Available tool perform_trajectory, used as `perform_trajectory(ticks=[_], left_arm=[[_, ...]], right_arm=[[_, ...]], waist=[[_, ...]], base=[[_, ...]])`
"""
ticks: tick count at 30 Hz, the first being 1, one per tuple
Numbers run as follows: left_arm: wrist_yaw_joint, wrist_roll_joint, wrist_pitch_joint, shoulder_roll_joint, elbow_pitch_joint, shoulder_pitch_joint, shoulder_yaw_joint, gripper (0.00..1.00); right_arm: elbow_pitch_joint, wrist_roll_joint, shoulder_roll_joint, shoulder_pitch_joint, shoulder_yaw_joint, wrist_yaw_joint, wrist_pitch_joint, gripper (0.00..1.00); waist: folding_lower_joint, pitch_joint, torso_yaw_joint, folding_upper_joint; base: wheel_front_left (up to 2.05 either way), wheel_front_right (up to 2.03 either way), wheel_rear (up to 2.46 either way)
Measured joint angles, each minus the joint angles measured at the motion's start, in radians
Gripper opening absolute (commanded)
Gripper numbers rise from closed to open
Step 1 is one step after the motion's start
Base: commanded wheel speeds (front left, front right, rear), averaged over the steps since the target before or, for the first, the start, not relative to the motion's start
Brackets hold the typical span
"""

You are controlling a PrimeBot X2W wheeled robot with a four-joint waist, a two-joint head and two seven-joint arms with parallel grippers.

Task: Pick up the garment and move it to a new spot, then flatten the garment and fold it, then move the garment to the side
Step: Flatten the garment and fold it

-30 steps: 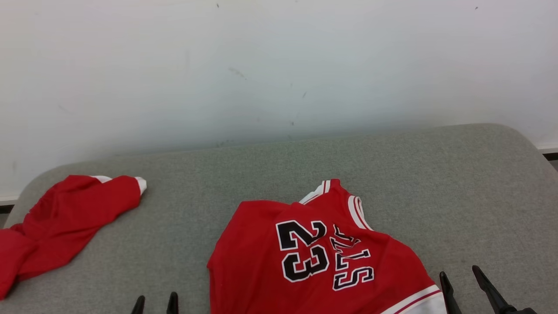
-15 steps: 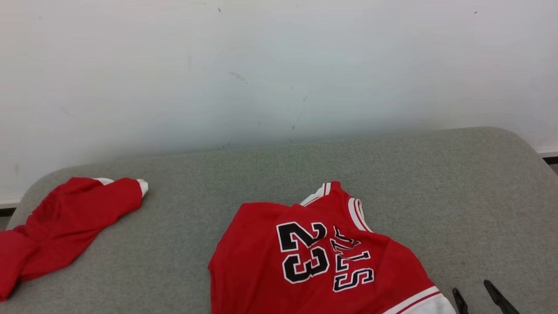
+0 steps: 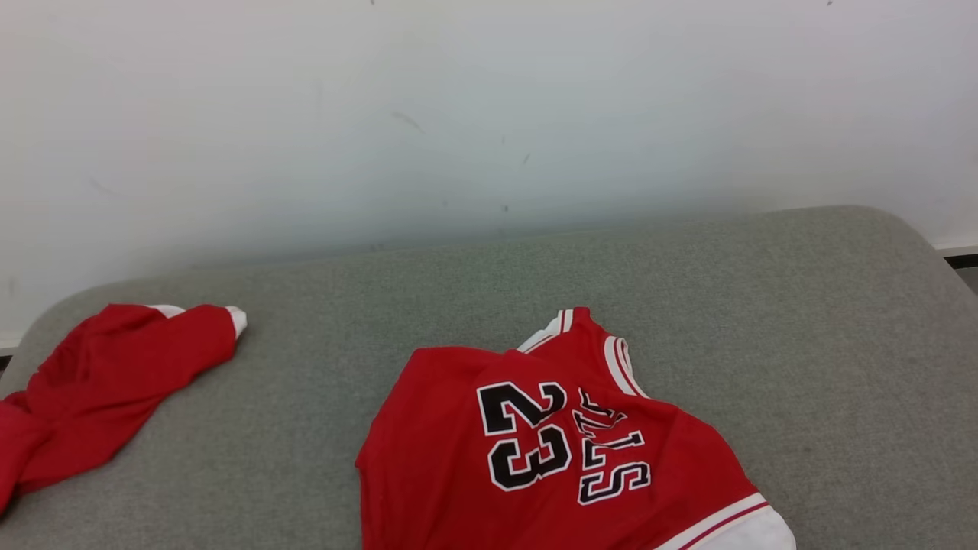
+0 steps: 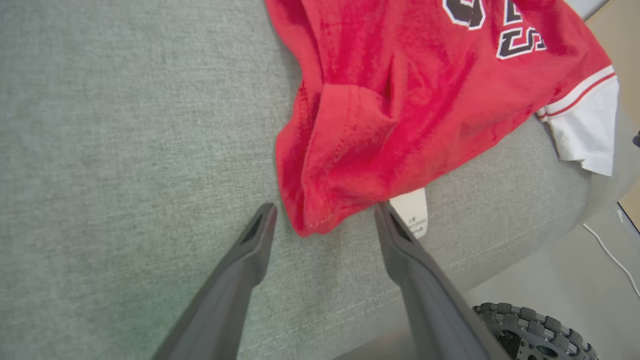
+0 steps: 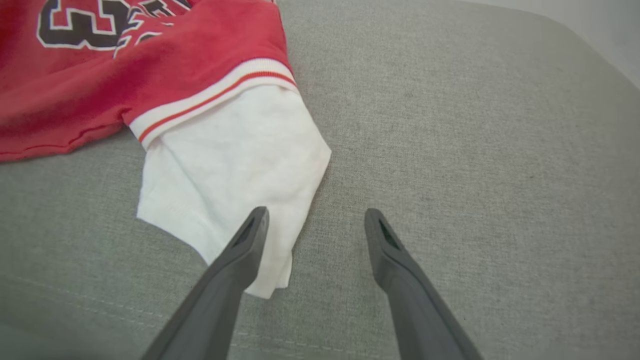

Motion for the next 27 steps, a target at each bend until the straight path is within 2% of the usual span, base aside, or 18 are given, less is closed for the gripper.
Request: perform_trajectory(ticks=[13,27], left_arm=[[0.0,-0.064,-0.027,0.026,0.068,-0.07,-0.078,1.0],[0.0,-0.109,-0.037,0.023,0.089,-0.109,-0.142,1.0]], right_arm=[[0.065,0.095,0.0,-0.075,0.123,0.0,-0.006,1.0],[0.167,0.172,0.009,-0.181,0.239,0.0,-0.01,1.0]], waist=[[0.0,0.034,-0.02,0.0],[0.0,0.051,-0.01,0.0]], base=[[0.0,0.0,0.0],[0.0,0.0,0.0]])
